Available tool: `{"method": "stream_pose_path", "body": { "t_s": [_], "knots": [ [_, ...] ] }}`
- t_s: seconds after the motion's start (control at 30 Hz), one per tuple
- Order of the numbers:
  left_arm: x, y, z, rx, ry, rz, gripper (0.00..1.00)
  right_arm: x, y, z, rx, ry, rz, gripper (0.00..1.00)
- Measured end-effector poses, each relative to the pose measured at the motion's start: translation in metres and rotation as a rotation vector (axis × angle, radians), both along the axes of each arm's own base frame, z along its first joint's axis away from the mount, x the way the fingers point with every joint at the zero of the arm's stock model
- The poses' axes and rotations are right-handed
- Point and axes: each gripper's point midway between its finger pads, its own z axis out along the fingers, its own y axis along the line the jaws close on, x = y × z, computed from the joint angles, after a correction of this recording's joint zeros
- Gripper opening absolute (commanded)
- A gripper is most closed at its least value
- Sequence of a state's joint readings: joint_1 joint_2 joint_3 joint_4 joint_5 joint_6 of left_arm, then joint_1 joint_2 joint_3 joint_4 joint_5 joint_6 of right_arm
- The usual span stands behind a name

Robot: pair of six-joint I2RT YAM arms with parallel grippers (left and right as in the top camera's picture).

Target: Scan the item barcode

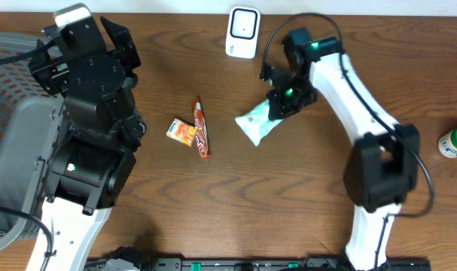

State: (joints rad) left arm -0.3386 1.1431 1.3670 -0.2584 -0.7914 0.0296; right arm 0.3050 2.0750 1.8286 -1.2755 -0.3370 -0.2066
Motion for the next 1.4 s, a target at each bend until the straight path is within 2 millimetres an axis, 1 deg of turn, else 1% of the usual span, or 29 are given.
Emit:
{"method": "stream_pose_path", "body": {
  "t_s": [0.03,0.07,0.13,0.17,0.2,0.3,0.4,0.47,0.6,0.73,0.8,0.9,1.0,1.07,1.13,1.23,1.4],
  "knots": [
    [0.000,0.000,0.000,0.000,0.000,0.000,0.98,0.003,-0.002,0.015,0.000,-0.051,-0.007,0.01],
    [0.000,0.000,0.000,0.000,0.001,0.000,0.98,0.005,-0.003,0.026,0.001,-0.085,-0.012,0.01],
    [0.000,0.000,-0.001,0.001,0.003,0.000,0.98,0.006,-0.008,0.058,0.000,-0.176,-0.029,0.01],
    [0.000,0.000,-0.001,0.001,0.003,0.000,0.98,0.004,-0.010,0.072,0.004,-0.215,-0.037,0.01],
    [0.000,0.000,-0.001,0.001,0.003,0.000,0.98,0.002,-0.012,0.091,0.012,-0.260,-0.051,0.01],
    [0.000,0.000,-0.001,0.001,0.004,0.000,0.98,-0.008,-0.017,0.134,0.040,-0.361,-0.084,0.01],
    [0.000,0.000,-0.001,0.001,0.004,0.000,0.98,-0.022,-0.021,0.165,0.064,-0.426,-0.104,0.01],
    [0.000,0.000,-0.001,0.001,0.004,0.000,0.98,-0.033,-0.024,0.181,0.075,-0.459,-0.110,0.02],
    [0.000,0.000,-0.001,0.001,0.004,0.000,0.98,-0.048,-0.024,0.204,0.101,-0.508,-0.119,0.02],
    [0.000,0.000,-0.001,0.001,0.003,0.000,0.98,-0.061,-0.028,0.224,0.136,-0.539,-0.180,0.01],
    [0.000,0.000,-0.001,0.001,0.004,0.000,0.98,-0.068,-0.031,0.228,0.145,-0.531,-0.210,0.02],
    [0.000,0.000,-0.001,0.001,0.004,0.000,0.98,-0.078,-0.035,0.229,0.149,-0.496,-0.259,0.02],
    [0.000,0.000,-0.001,0.001,0.004,0.000,0.98,-0.080,-0.038,0.226,0.139,-0.469,-0.303,0.01],
    [0.000,0.000,-0.001,0.001,0.003,0.000,0.98,-0.076,-0.039,0.227,0.136,-0.480,-0.320,0.02],
    [0.000,0.000,-0.001,0.001,0.004,0.000,0.98,-0.067,-0.039,0.233,0.140,-0.523,-0.336,0.02],
    [0.000,0.000,-0.001,0.001,0.004,0.000,0.98,-0.043,-0.044,0.248,0.133,-0.645,-0.372,0.02],
    [0.000,0.000,-0.001,0.001,0.003,0.000,0.98,-0.003,-0.062,0.277,0.064,-0.864,-0.475,0.02]
  ]
}}
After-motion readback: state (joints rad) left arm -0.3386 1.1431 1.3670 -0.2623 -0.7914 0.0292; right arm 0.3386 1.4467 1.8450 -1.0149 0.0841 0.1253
